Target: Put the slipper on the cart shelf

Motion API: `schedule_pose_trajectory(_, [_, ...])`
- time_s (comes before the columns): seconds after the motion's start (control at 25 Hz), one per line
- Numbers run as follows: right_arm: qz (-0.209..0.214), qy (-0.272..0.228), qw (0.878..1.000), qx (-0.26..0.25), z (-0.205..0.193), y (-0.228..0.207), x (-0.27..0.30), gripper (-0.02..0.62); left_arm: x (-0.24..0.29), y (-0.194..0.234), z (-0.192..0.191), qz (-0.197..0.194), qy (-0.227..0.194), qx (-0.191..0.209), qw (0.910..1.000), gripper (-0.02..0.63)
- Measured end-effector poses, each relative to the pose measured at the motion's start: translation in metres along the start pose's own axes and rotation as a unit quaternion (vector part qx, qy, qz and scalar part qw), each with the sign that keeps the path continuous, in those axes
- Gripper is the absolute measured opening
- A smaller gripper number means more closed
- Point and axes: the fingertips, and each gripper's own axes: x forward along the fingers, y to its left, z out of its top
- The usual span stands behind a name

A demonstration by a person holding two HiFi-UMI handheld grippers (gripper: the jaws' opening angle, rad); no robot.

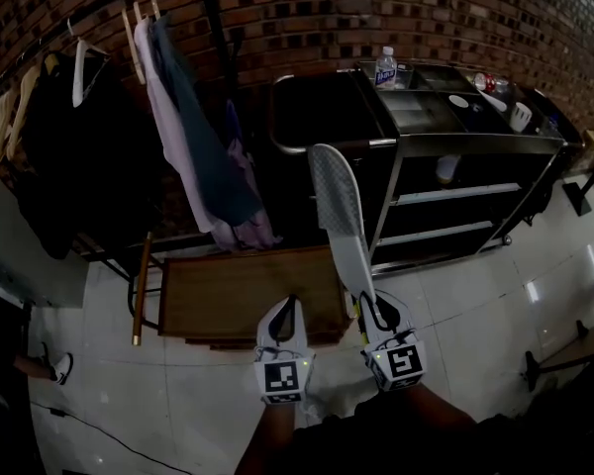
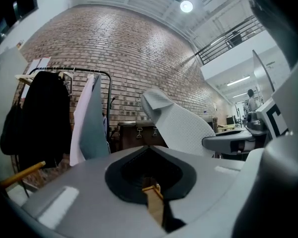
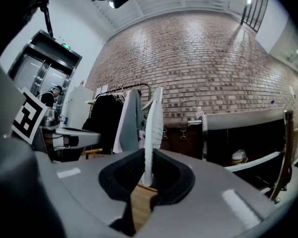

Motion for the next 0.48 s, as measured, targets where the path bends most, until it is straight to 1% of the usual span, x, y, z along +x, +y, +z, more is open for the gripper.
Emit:
schedule_pose_trajectory(0.24, [-0.024,0.036,0.999,-0.008,-0.029,-0.046,-0.022,0.038,0.03,-0.037,-0.011,-0.023,0.017,-0.005,0.9996,0.015])
schedule_pose_trajectory(0.48, [-0.06,0.089,0.994,0.007,-0.071,-0.11,-0.046,0.038,0.074,-0.079,-0.022,-0.045,0.029,-0.014,0.9985,0.015])
